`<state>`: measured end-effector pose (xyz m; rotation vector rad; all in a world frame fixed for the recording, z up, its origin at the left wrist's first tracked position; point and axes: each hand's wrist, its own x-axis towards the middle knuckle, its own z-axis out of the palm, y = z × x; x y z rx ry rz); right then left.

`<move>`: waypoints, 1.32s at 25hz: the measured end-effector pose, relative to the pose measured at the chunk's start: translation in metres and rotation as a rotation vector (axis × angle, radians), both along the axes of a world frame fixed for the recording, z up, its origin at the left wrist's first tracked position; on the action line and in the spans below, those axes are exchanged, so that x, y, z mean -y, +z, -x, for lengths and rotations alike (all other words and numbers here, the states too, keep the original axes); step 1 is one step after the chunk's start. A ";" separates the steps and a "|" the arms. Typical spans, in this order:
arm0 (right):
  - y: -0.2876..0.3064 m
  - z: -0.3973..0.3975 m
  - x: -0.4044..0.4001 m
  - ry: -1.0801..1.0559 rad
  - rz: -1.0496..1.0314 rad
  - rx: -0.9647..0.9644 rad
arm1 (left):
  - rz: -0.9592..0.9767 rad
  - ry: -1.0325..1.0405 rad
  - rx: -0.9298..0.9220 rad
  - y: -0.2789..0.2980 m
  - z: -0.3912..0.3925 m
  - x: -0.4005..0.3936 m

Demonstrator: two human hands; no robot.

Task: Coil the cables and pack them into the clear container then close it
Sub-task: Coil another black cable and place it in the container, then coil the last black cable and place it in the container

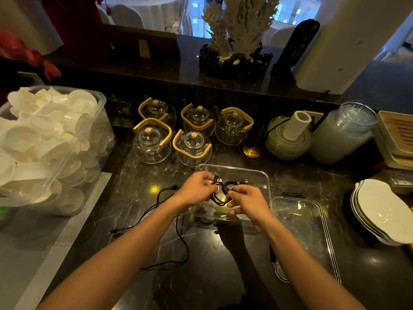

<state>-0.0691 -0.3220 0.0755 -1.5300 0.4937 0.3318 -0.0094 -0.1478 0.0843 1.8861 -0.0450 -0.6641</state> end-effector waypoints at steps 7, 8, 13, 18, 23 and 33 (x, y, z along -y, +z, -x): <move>-0.049 -0.031 -0.001 0.218 0.229 -0.160 | -0.610 -0.285 0.252 -0.033 -0.011 0.001; -0.057 -0.033 -0.003 0.243 0.249 -0.186 | -0.686 -0.333 0.290 -0.033 -0.012 0.005; -0.078 -0.040 -0.010 0.329 0.322 -0.220 | -0.929 -0.559 0.410 -0.035 -0.015 0.025; -0.084 -0.048 -0.010 0.490 0.462 -0.207 | -1.004 -0.689 0.437 -0.044 -0.023 0.028; -0.087 -0.050 -0.011 0.655 0.618 -0.158 | -1.030 -0.798 0.384 -0.036 -0.021 0.035; -0.038 -0.064 0.005 0.614 0.583 -0.080 | -0.365 0.044 0.401 -0.018 -0.031 -0.064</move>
